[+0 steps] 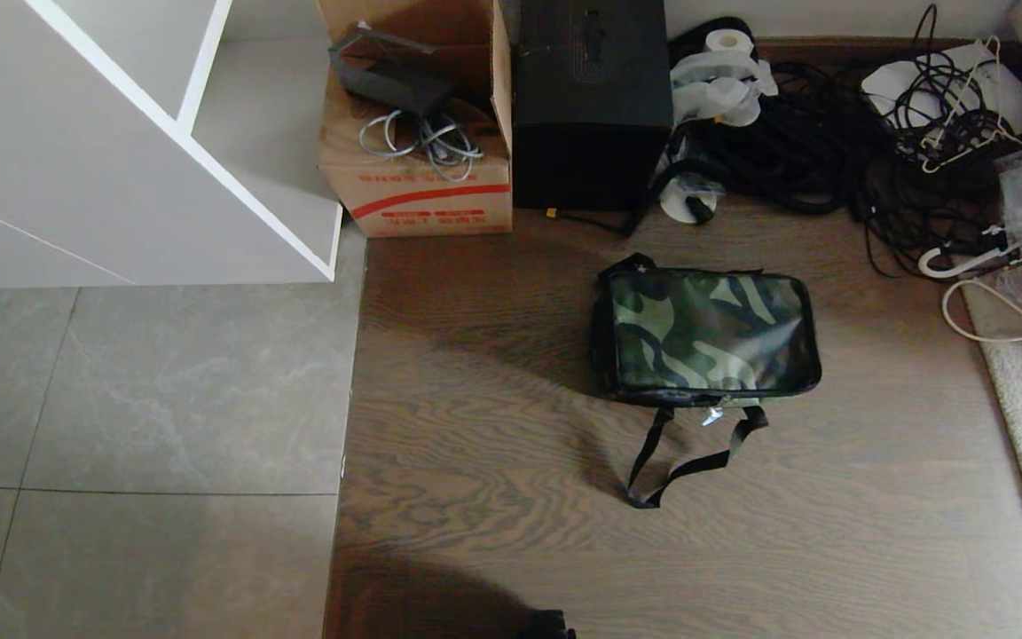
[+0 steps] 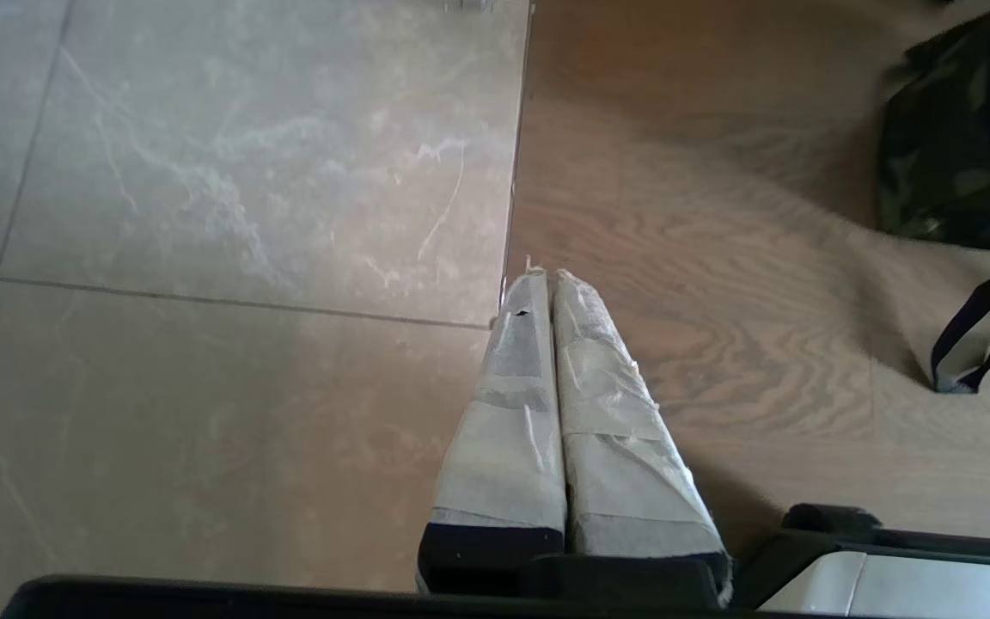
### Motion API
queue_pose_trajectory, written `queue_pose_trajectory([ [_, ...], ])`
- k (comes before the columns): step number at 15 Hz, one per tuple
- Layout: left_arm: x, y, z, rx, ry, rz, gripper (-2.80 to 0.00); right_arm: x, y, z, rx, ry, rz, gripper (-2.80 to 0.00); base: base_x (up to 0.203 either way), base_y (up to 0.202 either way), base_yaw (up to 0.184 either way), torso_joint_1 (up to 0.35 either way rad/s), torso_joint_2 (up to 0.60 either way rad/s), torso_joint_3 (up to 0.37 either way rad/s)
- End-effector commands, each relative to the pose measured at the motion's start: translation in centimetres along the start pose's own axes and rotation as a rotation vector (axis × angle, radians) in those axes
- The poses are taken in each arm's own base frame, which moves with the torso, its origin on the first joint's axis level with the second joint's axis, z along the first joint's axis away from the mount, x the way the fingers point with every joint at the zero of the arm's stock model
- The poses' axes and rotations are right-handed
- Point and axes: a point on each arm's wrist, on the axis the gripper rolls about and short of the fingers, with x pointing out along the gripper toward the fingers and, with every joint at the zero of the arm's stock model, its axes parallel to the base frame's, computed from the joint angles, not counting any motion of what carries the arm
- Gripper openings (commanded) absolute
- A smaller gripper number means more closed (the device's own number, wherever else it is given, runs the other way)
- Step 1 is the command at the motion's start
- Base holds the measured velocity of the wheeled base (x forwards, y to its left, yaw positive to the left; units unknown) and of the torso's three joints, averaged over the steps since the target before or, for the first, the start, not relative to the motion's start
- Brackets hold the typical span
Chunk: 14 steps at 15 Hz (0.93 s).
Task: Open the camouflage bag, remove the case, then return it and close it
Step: Open the top of the storage box
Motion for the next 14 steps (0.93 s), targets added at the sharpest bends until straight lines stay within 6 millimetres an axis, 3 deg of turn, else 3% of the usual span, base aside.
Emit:
queue_pose_trajectory([
  [1,0.06,0.01,-0.25,0.000,0.008,0.002,-2.80,0.00,0.00,-0.01,0.001,0.000,0.001,-2.80,0.000,0.000,0.000,0.000,0.00,-0.200],
  [6,0.06,0.01,-0.25,0.001,0.008,0.001,-2.80,-0.01,0.00,0.03,0.001,-0.001,0.001,-2.80,0.000,0.000,0.000,0.002,0.00,-0.164],
  [14,0.06,0.01,-0.25,0.001,0.008,0.001,-2.80,0.00,0.00,-0.01,0.001,0.000,0.001,-2.80,0.000,0.000,0.000,0.000,0.00,-0.005],
])
